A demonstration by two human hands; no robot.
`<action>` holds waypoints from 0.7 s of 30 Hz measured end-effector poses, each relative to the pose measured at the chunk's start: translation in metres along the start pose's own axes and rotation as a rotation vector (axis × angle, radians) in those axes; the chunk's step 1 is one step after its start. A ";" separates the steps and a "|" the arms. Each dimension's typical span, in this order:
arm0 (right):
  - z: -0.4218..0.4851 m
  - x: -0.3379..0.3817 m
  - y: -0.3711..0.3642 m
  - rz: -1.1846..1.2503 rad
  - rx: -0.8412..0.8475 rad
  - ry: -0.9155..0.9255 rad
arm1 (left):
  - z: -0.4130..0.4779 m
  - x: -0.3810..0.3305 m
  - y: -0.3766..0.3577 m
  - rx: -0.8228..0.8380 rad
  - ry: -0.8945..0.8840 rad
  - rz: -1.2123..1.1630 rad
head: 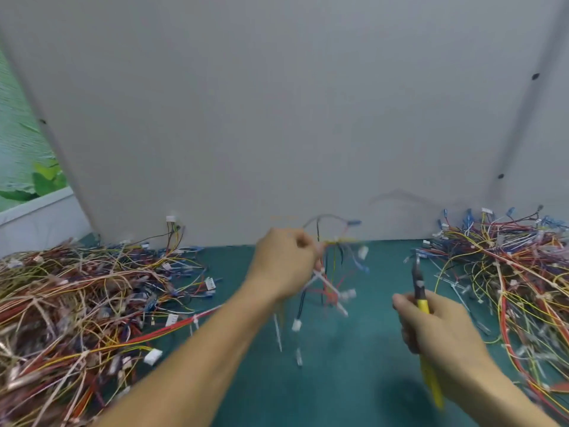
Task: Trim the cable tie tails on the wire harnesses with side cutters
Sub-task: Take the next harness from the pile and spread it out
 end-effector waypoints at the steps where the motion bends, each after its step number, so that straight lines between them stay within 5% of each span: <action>1: 0.000 0.001 -0.003 0.124 0.006 -0.043 | -0.009 0.004 -0.009 -0.036 -0.037 0.095; 6: -0.006 0.013 -0.054 0.479 0.169 -0.303 | -0.064 -0.013 -0.043 -0.274 -0.368 0.502; 11: -0.010 0.000 -0.075 0.631 0.174 -0.425 | -0.099 -0.024 -0.047 -0.335 -0.640 0.581; 15: -0.001 -0.011 -0.060 0.674 0.054 -0.460 | -0.134 0.003 -0.048 -0.085 -0.592 0.501; 17: 0.008 -0.012 -0.045 0.706 -0.022 -0.436 | -0.144 0.035 -0.046 0.165 -0.361 0.357; 21: 0.021 -0.012 -0.018 0.786 -0.110 -0.383 | -0.148 0.128 -0.040 0.463 0.655 -0.757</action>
Point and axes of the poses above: each hand's wrist, its own z-axis towards the middle knuckle, its own y-axis out of the back of the hand, x = y × z, the point moved 9 cm from there along z, towards the middle knuckle, and after that the axes turned 12 degrees about y, right-handed, at the moved point
